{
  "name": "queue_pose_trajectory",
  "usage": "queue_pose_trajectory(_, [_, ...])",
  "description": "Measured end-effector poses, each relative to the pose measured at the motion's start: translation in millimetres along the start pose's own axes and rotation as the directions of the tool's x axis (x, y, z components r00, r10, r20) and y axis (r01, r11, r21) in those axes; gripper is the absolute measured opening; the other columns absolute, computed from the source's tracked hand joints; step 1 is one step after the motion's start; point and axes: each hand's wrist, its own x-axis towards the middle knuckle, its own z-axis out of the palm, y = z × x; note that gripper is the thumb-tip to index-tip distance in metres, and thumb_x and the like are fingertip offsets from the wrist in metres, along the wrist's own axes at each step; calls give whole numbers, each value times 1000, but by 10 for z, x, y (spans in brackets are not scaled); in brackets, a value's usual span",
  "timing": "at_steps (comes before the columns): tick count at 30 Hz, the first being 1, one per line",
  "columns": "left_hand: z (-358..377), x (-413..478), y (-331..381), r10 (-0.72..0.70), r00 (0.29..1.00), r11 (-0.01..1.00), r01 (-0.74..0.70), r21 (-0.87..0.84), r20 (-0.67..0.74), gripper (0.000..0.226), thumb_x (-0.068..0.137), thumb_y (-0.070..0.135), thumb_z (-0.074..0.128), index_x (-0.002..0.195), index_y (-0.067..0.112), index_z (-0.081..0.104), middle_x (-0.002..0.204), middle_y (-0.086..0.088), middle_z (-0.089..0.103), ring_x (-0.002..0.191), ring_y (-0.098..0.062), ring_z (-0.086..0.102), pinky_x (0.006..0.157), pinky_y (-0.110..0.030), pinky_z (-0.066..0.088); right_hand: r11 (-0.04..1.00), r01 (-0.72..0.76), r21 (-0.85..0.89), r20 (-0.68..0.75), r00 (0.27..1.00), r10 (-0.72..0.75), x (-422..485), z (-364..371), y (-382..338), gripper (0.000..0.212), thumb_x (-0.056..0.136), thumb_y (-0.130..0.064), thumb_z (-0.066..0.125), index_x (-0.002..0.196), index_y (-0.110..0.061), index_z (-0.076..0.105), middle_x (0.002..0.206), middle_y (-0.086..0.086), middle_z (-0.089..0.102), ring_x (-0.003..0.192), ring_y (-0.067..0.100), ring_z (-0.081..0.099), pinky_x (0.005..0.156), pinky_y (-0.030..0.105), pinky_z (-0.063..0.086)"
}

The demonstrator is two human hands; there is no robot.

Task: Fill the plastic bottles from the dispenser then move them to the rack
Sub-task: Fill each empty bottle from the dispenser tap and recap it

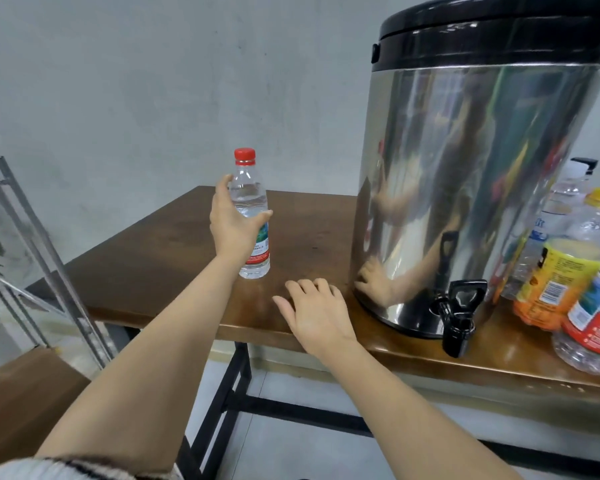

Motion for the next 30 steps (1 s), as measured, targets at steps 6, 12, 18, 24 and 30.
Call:
queue_pose_trajectory(6, [111, 99, -134, 20, 1000, 999, -21, 42, 21, 91, 77, 20, 84, 150, 23, 30, 149, -1, 43, 135, -23, 43, 110, -41, 39, 1000, -8, 13, -25, 1000, 8, -18, 7, -3, 53, 103, -54, 26, 131, -20, 55, 126, 5, 63, 117, 30, 54, 98, 46, 45])
queue_pose_trajectory(12, [88, 16, -283, -45, 996, 995, 38, 88, 74, 97, 78, 17, 83, 154, 20, 22, 153, -3, 38, 139, -26, 39, 113, -47, 38, 999, -48, -22, -116, 992, 45, -32, 48, -30, 68, 96, -55, 11, 105, -19, 68, 98, 4, 71, 94, 28, 63, 75, 41, 53])
queue_pose_trajectory(18, [-66, -774, -145, 15, 1000, 989, -18, 150, 23, 63, 90, 13, 68, 146, 13, 38, 143, -5, 47, 133, -20, 41, 101, -25, 34, 1000, -11, 9, -127, 992, 12, -110, -36, 6, 40, 105, -41, 33, 108, -17, 65, 104, 4, 69, 99, 28, 59, 74, 39, 51])
queue_pose_trajectory(24, [-198, -1609, 157, 105, 993, 994, -105, -10, 47, 32, 96, 12, 58, 127, 19, 57, 123, 5, 60, 115, -16, 52, 97, -33, 43, 985, 157, 73, -356, 927, -122, -664, -396, 147, 22, 96, -28, 52, 109, -19, 68, 93, -3, 72, 81, 20, 64, 56, 31, 53])
queue_pose_trajectory(30, [-43, -2326, 715, 230, 970, 951, -207, -231, 80, 28, 98, 8, 54, 118, 28, 57, 107, 4, 63, 98, -10, 60, 85, -20, 49, 964, 209, 161, -560, 824, -85, -1442, -1166, 567, 27, 98, -25, 47, 112, -16, 69, 92, -5, 71, 81, 9, 63, 59, 26, 55])
